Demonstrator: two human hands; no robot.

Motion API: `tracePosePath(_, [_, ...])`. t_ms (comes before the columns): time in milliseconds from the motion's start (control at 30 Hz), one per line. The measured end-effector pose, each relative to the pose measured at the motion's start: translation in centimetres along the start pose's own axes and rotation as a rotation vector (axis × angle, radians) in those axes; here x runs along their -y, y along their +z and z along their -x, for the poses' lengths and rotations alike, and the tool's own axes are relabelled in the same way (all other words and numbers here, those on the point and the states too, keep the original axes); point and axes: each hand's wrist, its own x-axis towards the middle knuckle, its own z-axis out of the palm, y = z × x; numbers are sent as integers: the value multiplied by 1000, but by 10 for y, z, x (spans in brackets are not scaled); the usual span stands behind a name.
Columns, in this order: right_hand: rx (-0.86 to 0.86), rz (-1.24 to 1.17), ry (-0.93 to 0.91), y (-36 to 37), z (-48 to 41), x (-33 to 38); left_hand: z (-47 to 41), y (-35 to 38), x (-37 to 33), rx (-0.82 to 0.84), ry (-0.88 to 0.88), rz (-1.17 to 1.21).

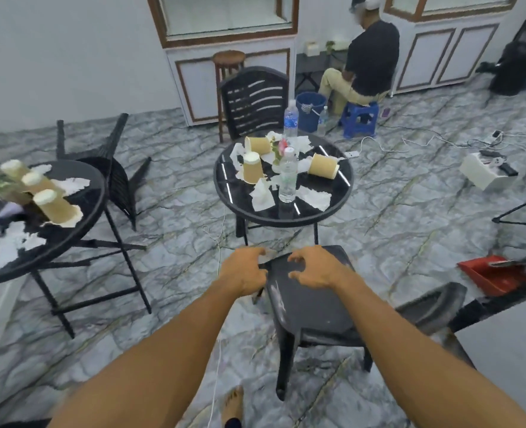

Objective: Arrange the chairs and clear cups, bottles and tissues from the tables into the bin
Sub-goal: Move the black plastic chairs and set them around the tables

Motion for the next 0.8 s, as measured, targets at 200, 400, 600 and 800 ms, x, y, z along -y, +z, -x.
tracePosePath(200, [37,70,-79,6,-94,87,-32,-52,99,15,-121,24])
tracePosePath(400, [42,87,-127,-1,-186,167,-79,-114,185,-18,-197,-15])
tracePosePath(600, [47,50,-204,-11,-262,234,-126,-163,243,-51,-253,52])
tracePosePath(800, [103,124,-255,-22,-369,267,-195,-195,292,-74,-301,42])
